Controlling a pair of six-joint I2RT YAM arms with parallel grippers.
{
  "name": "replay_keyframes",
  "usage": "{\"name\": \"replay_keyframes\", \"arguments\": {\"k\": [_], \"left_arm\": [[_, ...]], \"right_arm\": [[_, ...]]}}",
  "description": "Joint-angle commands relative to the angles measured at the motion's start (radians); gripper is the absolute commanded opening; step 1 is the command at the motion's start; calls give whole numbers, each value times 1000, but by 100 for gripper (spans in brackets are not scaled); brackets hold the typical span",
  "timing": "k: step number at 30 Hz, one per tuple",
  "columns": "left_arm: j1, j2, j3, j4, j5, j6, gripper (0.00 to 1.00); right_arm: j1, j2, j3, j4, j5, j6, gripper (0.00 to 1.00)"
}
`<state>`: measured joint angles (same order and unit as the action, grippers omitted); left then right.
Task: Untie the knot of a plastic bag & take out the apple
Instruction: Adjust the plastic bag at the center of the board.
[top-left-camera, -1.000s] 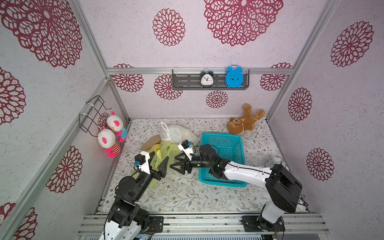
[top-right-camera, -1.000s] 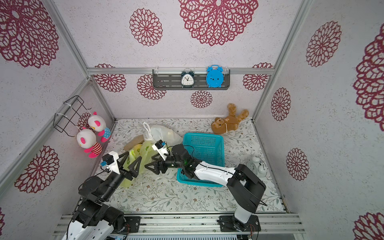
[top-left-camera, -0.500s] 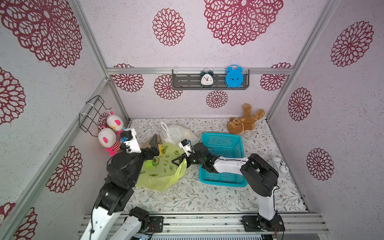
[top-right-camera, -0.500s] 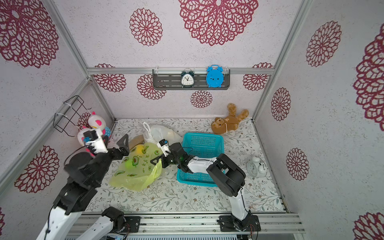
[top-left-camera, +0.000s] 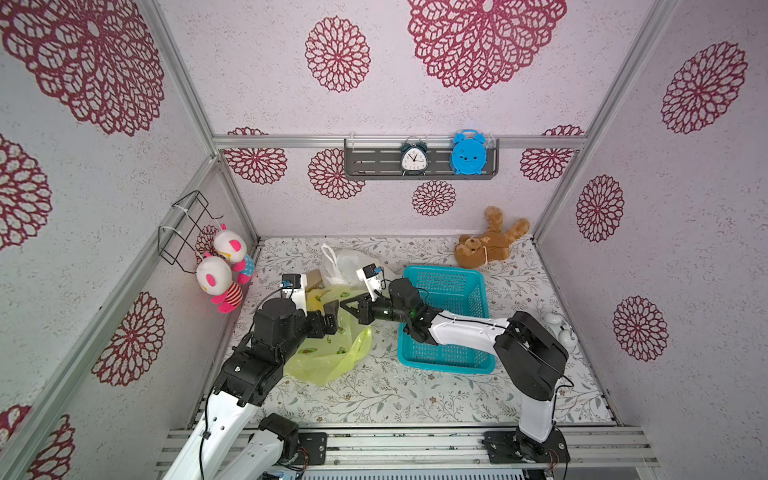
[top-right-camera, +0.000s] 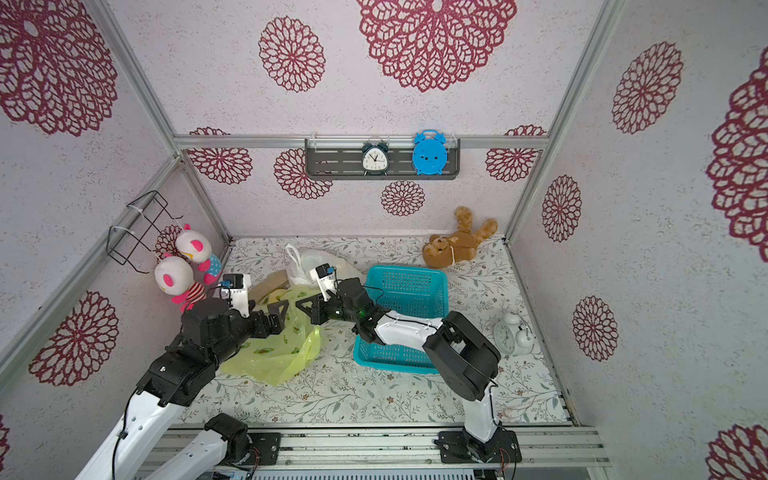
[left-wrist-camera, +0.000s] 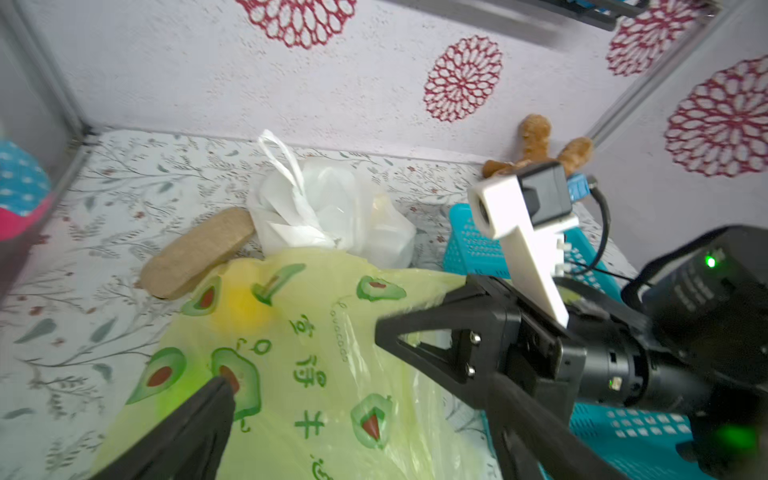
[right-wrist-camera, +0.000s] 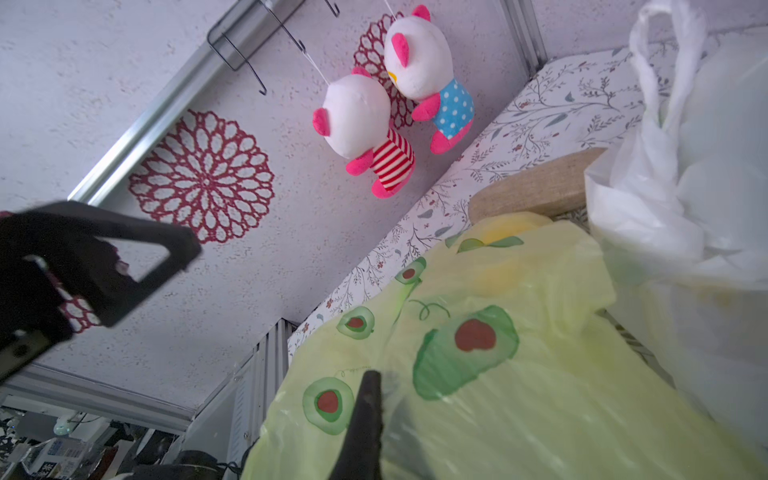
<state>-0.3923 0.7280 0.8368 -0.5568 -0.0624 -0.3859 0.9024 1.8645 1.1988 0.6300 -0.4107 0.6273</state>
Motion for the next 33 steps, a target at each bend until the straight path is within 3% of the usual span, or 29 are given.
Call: {"name": "replay_keyframes", "arguments": {"k": [1, 7, 15, 17, 20, 21, 22, 26, 29, 33], "left_arm": [[-3, -27, -61, 79, 207, -1, 100], [-24, 39, -52, 72, 239, 17, 97], [-118, 234, -4, 77, 18, 20, 98], [-122, 258, 2, 82, 2, 25, 88], [-123, 270, 11, 64, -32, 27, 35], [-123, 258, 10, 63, -45, 28, 23], [-123, 241, 3, 69, -43, 32, 17], [-124, 157, -19, 88, -43, 69, 0], [-123, 123, -18, 75, -67, 92, 0], [-119, 123, -1, 79, -89, 119, 0]], "right_arm": [[10, -89, -8, 72, 50, 50, 0], [33, -142, -2, 5, 139, 54, 0], [67, -173, -23, -24, 239, 49, 0], [68, -190, -38, -25, 263, 41, 0], [68, -218, -60, -39, 281, 14, 0], [67, -232, -69, -50, 289, -3, 0], [67, -246, -81, -60, 294, -15, 0], [60, -315, -166, -29, 268, -77, 29], [56, -366, -255, 58, 186, -132, 50], [68, -383, -343, 153, 87, -179, 50]]}}
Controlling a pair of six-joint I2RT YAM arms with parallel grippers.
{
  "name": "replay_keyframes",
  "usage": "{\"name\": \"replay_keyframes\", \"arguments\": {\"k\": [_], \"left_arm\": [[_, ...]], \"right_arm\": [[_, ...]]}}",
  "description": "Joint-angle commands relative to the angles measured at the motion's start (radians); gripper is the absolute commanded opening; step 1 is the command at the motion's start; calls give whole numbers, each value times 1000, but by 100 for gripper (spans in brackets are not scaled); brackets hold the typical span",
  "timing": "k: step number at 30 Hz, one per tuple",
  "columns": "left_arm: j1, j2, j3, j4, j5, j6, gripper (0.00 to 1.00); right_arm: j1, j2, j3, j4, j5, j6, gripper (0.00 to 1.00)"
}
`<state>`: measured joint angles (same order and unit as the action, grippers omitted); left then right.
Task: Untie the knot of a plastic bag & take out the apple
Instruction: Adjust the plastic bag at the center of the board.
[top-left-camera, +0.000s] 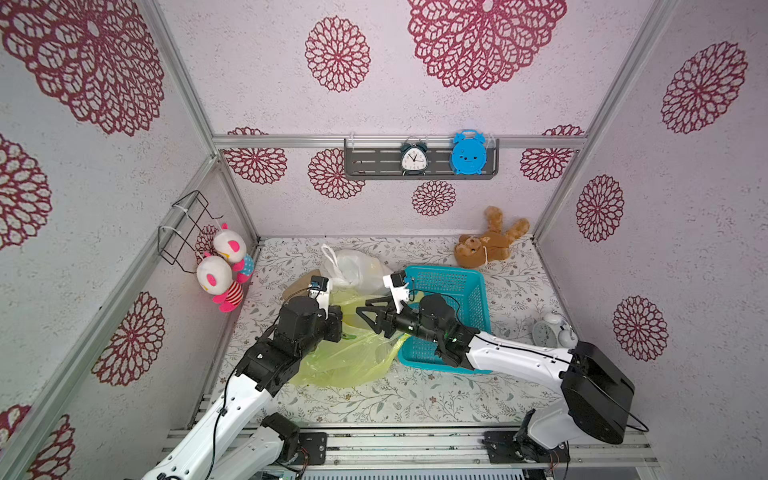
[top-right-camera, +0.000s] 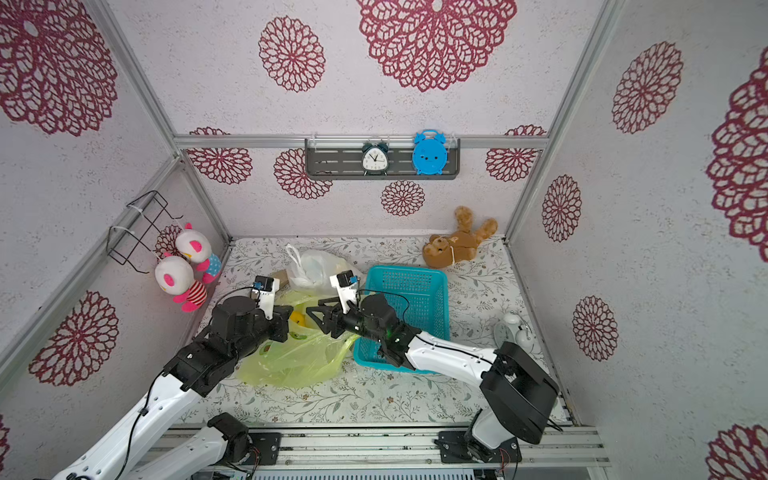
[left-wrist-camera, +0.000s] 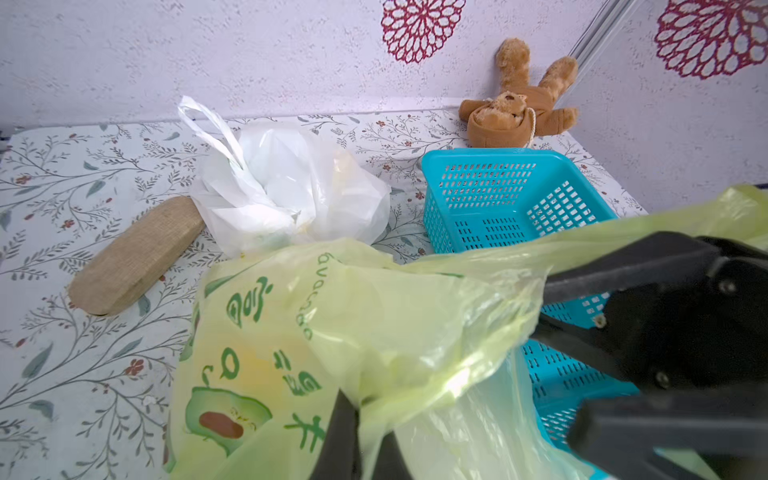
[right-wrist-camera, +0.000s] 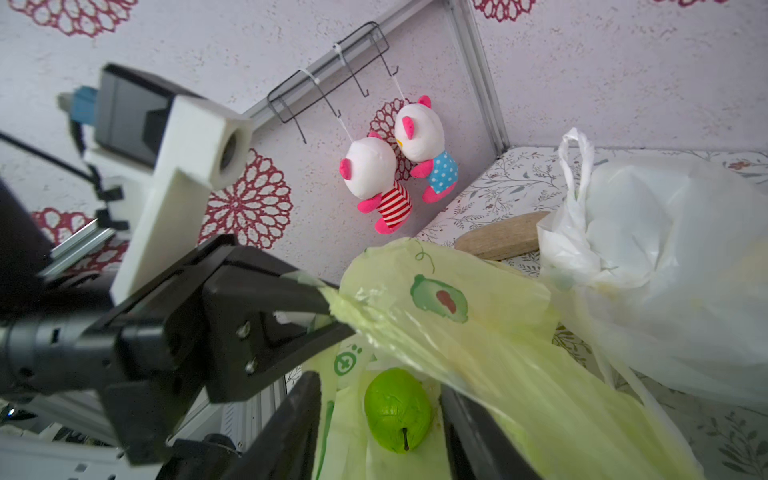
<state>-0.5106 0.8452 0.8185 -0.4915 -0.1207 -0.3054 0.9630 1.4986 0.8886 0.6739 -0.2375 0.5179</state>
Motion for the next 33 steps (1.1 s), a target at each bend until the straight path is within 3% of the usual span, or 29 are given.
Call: {"name": "replay_keyframes", "arguments": {"k": [1, 3, 7, 13, 20, 23, 25, 27, 29, 33], "left_arm": [[1, 8, 22, 21, -28, 48, 0], [4, 12, 34, 45, -23, 55, 0], [24, 35, 76, 41, 11, 80, 0], [68, 19, 29, 105, 125, 63, 0], [79, -24, 5, 93, 202, 61, 0], [90, -61, -11, 125, 233, 66, 0], [104, -81, -17, 131, 247, 70, 0], [112, -111, -41, 144, 273, 80, 0], [112, -141, -82, 192, 311, 82, 0], [112, -201, -138, 193, 321, 61, 0]], "right_arm": [[10, -5, -34, 104, -87, -78, 50], [15, 47, -11, 66, -95, -99, 42], [32, 157, 31, 61, -130, -111, 41], [35, 339, 156, -38, -50, -93, 45], [62, 336, 208, 72, -36, -110, 43], [89, 258, 140, 121, 12, -156, 53], [81, 208, 64, 131, 116, -95, 57], [58, 200, 20, 100, 181, -30, 67], [65, 239, 42, 63, 204, -52, 71], [45, 335, 141, -126, 370, 16, 74]]}}
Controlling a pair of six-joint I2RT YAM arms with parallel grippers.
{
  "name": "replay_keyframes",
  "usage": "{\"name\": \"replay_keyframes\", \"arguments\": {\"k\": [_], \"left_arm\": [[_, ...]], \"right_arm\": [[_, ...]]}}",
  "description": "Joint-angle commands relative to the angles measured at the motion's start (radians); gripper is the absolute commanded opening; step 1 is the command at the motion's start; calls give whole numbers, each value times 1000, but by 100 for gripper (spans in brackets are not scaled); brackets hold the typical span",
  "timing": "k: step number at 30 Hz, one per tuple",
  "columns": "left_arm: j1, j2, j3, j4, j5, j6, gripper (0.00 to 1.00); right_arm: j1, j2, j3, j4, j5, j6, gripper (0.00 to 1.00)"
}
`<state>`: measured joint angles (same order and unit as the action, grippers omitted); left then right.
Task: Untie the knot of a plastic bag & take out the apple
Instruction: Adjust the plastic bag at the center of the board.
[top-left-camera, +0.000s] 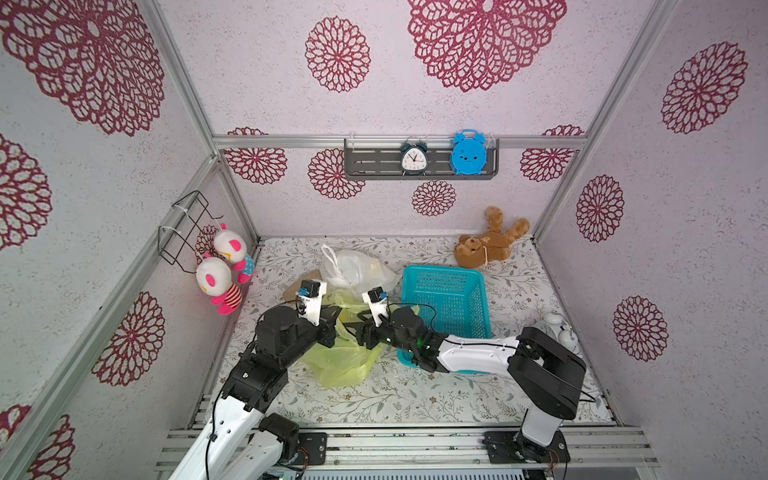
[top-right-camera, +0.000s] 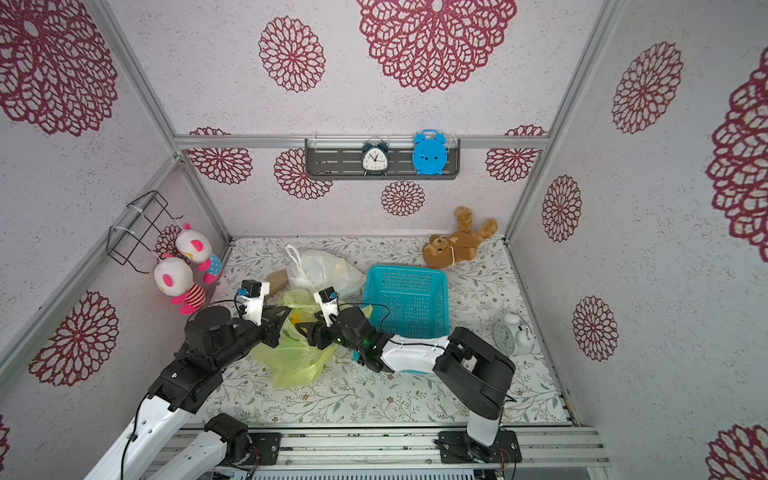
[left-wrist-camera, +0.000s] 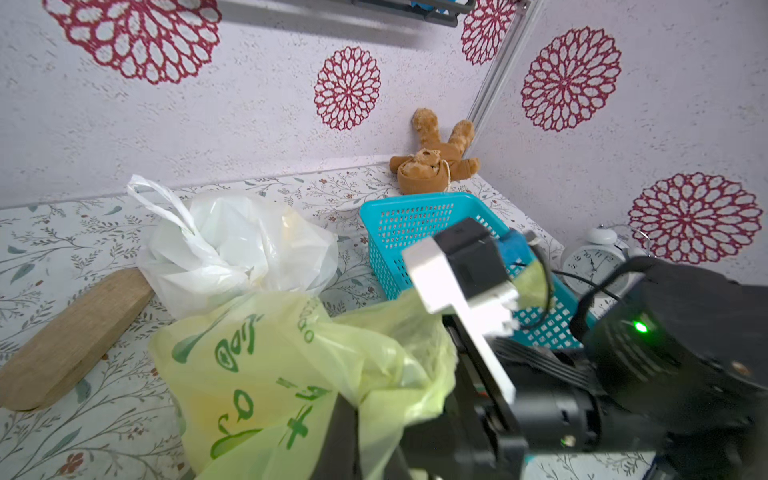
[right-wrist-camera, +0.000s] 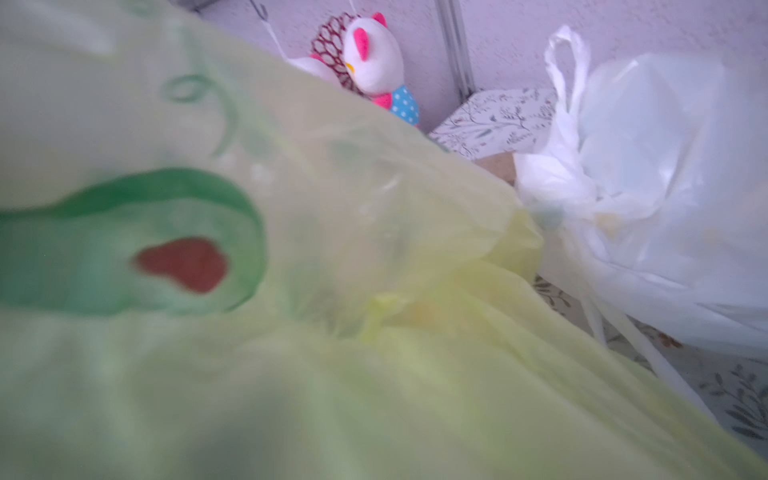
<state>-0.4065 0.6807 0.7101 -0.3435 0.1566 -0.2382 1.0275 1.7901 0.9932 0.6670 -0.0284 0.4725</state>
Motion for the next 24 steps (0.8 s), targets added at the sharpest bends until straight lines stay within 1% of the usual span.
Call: {"name": "replay_keyframes", "arguments": {"k": [1, 3, 6, 9, 10, 12, 13, 15, 16, 18, 21, 24], "left_arm": [[7, -59, -48, 47, 39, -9, 0], [8, -119, -82, 49, 20, -11, 0], [7, -181, -112, 52, -1, -12, 0], [7, -169, -116, 62, -4, -14, 0], [7, -150, -108, 58, -1, -11, 0], [7, -97, -86, 41, -2, -3, 0], [8, -78, -77, 35, -7, 0, 0], [8, -50, -62, 42, -14, 12, 0], [7, -41, -56, 54, -18, 15, 0], [9, -29, -48, 85, -39, 23, 0], [10, 21, -2, 87, -38, 54, 0], [12, 83, 49, 82, -9, 78, 0]], "right_arm": [[-27, 55, 37, -147, 201, 80, 73], [-43, 76, 56, -258, 273, 121, 71], [-49, 55, 39, -344, 372, 145, 70], [-47, 6, 29, -376, 401, 127, 69], [-44, -14, 24, -353, 370, 95, 69], [-21, -84, -41, -201, 283, 18, 68], [-12, -115, -78, -119, 218, -23, 68], [6, -170, -127, -18, 144, -75, 66], [11, -188, -140, 1, 112, -103, 66], [15, -236, -170, 22, 96, -135, 66], [13, -316, -230, 53, 64, -168, 67], [13, -367, -281, 99, -61, -199, 64]]}}
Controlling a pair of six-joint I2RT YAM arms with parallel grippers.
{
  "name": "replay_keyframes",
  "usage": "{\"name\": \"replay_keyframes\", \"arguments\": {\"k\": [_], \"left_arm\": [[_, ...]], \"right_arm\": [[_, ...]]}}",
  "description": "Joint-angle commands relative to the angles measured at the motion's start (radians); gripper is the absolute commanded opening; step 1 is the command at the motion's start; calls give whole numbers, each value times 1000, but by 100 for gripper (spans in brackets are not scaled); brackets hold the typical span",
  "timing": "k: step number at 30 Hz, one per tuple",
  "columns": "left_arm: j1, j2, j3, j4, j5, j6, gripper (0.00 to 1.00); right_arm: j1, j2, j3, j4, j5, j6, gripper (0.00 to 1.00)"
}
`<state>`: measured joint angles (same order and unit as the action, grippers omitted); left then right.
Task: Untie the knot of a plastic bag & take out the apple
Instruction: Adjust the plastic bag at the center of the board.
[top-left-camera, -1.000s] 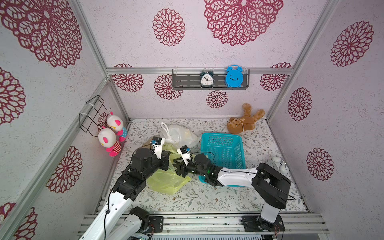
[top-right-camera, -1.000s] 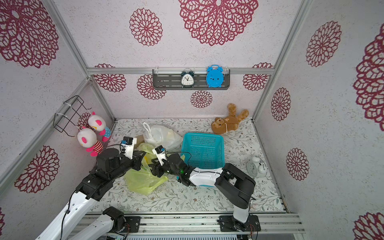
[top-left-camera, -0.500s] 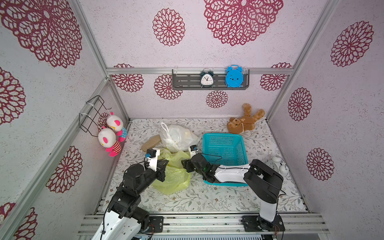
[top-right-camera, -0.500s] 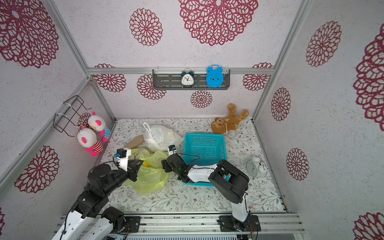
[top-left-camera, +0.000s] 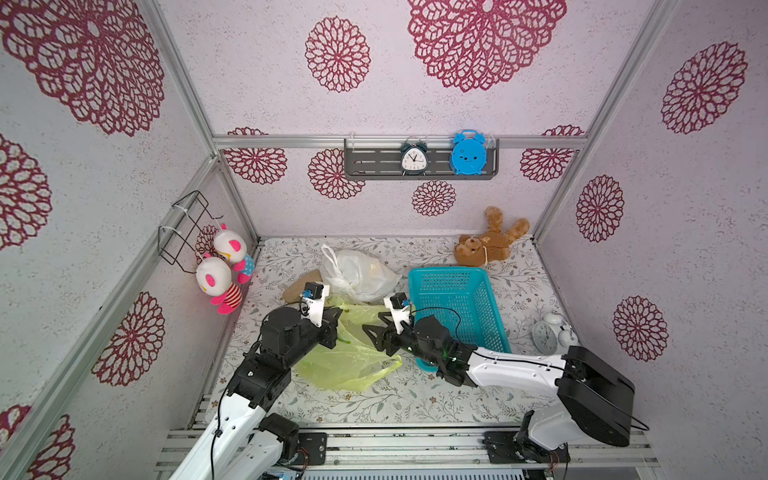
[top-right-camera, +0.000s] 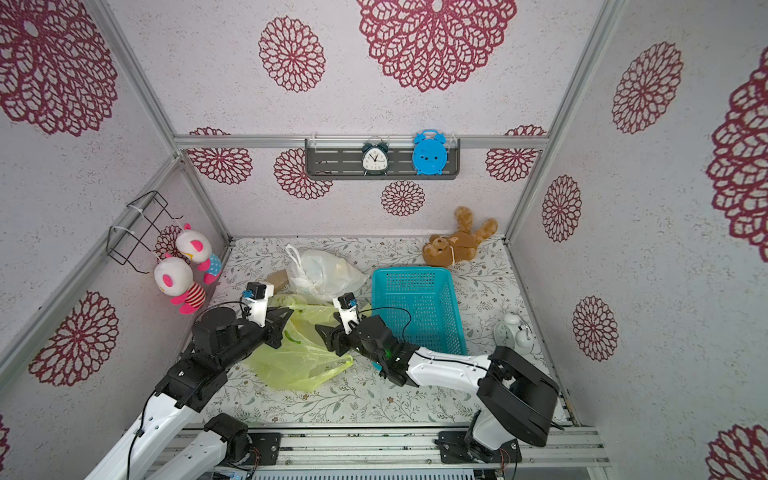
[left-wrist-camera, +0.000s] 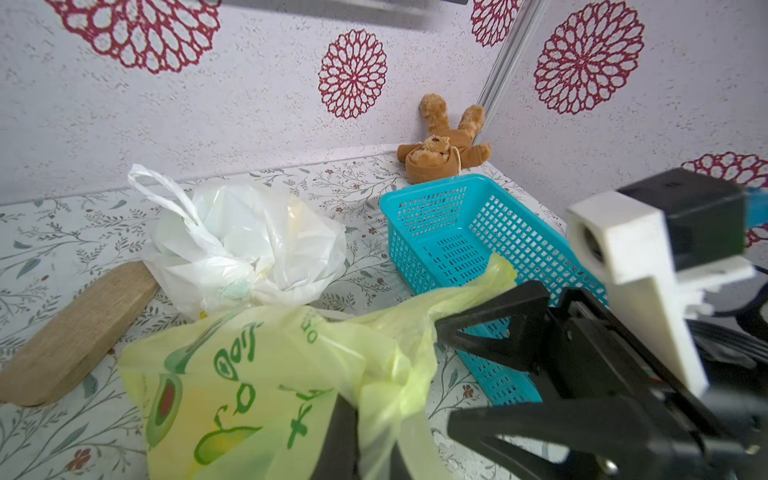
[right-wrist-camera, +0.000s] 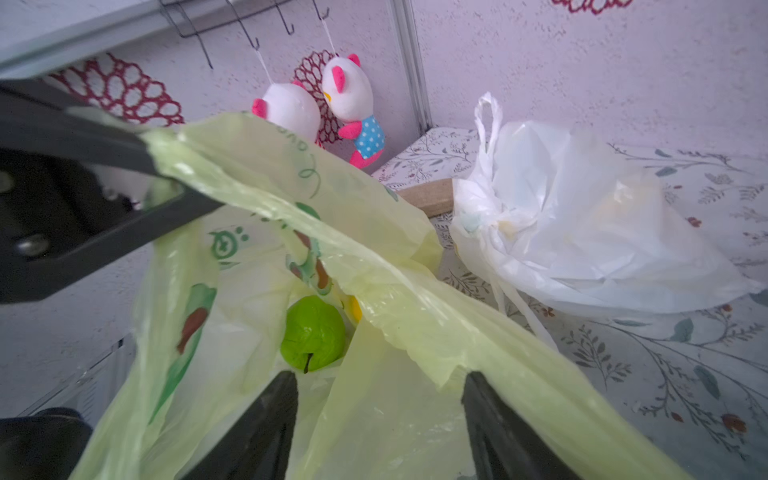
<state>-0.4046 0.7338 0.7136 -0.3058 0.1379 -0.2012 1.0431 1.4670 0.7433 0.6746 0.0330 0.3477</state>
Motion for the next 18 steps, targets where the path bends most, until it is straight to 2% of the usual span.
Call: {"name": "replay_keyframes", "arguments": {"k": [1, 4, 6, 9, 14, 18], "left_arm": [[10, 48, 60, 46, 37, 48, 0], [10, 81, 87, 50, 111, 54, 0], [10, 85, 87, 60, 124, 46, 0], [10, 84, 86, 58, 131, 42, 0], [10, 96, 83, 63, 143, 40, 0], [10, 111, 73, 76, 154, 36, 0]], "right_arm": [[-4, -41, -32, 90, -160, -71, 63], [-12, 16, 27, 51, -224, -61, 58], [-23, 62, 79, 55, -274, -50, 53], [-25, 141, 167, 37, -317, -49, 52], [-24, 293, 332, -70, -312, -11, 55], [-28, 373, 396, -148, -235, 18, 57]]}}
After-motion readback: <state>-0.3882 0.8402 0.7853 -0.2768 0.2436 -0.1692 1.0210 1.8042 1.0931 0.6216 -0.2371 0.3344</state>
